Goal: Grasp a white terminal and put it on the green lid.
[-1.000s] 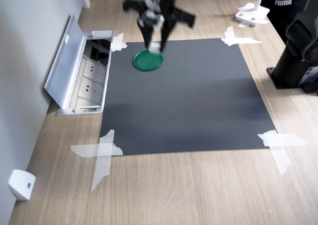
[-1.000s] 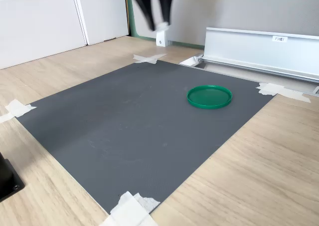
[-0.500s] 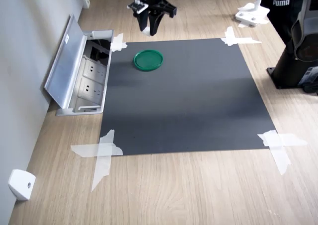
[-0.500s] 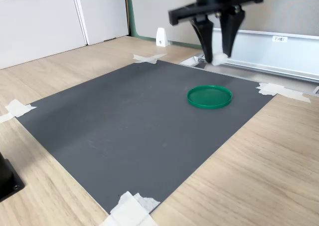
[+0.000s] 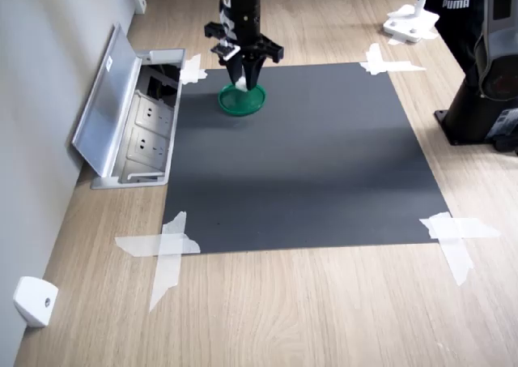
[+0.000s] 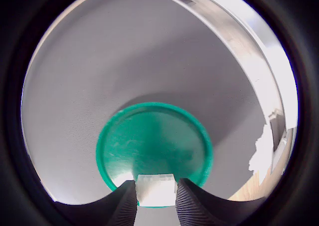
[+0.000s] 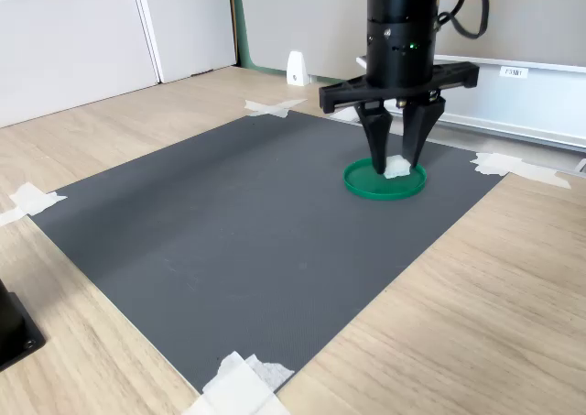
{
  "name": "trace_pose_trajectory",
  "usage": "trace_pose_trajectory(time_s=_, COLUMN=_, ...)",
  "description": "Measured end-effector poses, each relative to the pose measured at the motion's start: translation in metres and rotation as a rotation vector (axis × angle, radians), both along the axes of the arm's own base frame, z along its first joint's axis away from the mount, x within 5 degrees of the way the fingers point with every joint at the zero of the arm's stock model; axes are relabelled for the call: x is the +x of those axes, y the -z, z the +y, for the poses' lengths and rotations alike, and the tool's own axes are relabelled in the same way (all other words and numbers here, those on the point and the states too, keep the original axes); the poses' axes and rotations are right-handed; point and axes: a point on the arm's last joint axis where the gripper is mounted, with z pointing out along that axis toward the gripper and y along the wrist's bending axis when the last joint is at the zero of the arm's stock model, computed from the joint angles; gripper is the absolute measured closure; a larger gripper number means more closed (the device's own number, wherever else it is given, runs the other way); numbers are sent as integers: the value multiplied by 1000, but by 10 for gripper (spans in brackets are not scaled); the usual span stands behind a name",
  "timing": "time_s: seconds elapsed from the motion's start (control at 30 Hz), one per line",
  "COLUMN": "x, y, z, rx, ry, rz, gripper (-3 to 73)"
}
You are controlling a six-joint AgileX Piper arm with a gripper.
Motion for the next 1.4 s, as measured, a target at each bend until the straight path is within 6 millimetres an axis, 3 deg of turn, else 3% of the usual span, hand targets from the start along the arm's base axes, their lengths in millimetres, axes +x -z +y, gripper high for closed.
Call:
trace_pose_trajectory(time_s=0.13, x=2, y=0, z=1, rx=11, ry=-4, rz=-19, gripper=321)
trace_pose_trajectory(time_s=0.33, x=4, y=0, z=1, rx=15, ry=29, rz=-53, gripper=135)
trace_pose_trajectory(time_s=0.47, x=3, y=-8, z=2, rx=28, ry=54, rz=-74, gripper=107)
trace_pose_trajectory(time_s=0.6, x=-3, y=-37, z=9, rx=54, ry=118, rz=-153, gripper=115)
trace_pose_trajectory(time_s=0.8, x=-18, y=-91, z=51, rx=99, ry=187, rz=-278, gripper=252)
trace_pose_trajectory(time_s=0.93, x=-43, y=-123, z=85, rx=165, ry=264, rz=-402, gripper=443)
trace_pose_trajectory(time_s=1.07, x=-81, y=-145, z=94, rx=227, ry=381, rz=-566, gripper=643)
trace_pose_trajectory(time_s=1.3, x=-165, y=-155, z=96, rx=339, ry=528, rz=-878, gripper=700)
trace_pose_trajectory(time_s=1.4, x=-200, y=-146, z=99, rx=440, ry=601, rz=-983, gripper=700)
